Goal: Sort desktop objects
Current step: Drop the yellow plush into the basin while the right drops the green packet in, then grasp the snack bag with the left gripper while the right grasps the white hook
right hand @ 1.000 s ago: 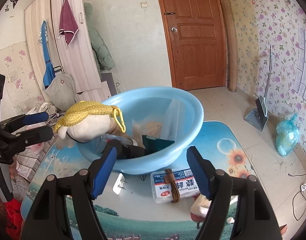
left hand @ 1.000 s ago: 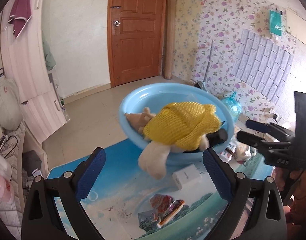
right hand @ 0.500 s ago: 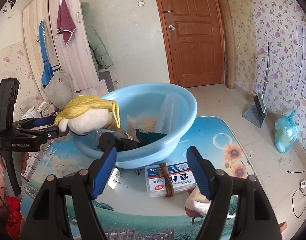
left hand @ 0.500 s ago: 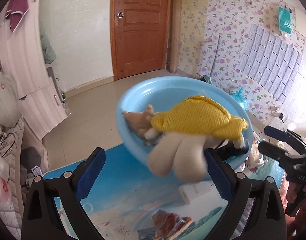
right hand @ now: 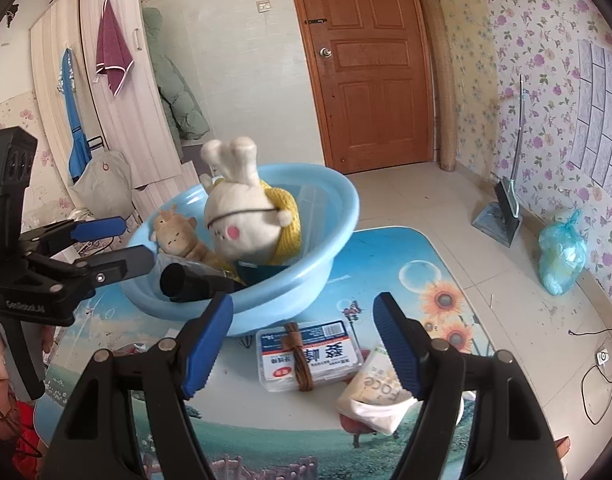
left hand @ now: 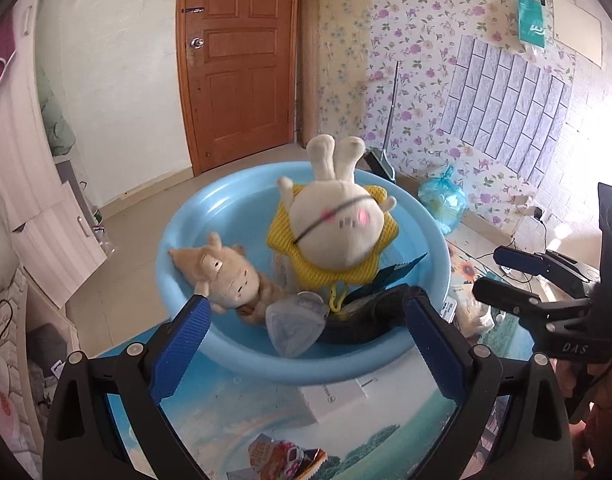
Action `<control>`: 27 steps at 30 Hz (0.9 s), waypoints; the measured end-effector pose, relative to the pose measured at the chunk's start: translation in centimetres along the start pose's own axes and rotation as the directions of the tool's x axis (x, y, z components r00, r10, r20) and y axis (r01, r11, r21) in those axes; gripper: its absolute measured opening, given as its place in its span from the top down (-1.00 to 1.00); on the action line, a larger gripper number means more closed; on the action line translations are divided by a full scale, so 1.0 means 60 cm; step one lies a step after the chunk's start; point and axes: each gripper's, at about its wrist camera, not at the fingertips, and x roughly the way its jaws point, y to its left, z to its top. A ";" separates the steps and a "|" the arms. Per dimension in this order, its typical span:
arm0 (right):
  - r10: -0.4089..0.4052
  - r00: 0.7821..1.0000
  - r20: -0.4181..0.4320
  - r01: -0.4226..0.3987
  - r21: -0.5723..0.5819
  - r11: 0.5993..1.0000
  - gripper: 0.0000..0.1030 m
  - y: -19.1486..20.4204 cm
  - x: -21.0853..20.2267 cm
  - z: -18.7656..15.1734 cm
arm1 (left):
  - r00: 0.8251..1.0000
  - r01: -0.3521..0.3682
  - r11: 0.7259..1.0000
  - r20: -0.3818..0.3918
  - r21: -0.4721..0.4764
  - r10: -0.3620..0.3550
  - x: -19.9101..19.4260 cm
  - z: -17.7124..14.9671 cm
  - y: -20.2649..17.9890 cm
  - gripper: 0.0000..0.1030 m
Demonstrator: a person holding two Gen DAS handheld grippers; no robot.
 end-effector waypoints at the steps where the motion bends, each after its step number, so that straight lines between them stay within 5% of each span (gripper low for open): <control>1: -0.005 1.000 -0.001 0.005 0.005 1.000 -0.41 -0.003 -0.002 -0.002 | 1.000 -0.005 1.000 -0.001 -0.008 0.005 -0.005 -0.005 0.004 -0.91; 15: -0.061 0.996 -0.063 0.063 0.030 0.998 -0.42 -0.033 -0.030 -0.054 | 0.996 -0.056 0.992 -0.078 -0.114 0.047 -0.046 -0.103 0.061 -0.91; 27: -0.142 0.981 -0.129 0.157 0.110 0.981 -0.42 -0.084 -0.039 -0.097 | 0.974 -0.060 0.986 -0.223 -0.153 0.025 -0.003 -0.193 0.057 -0.91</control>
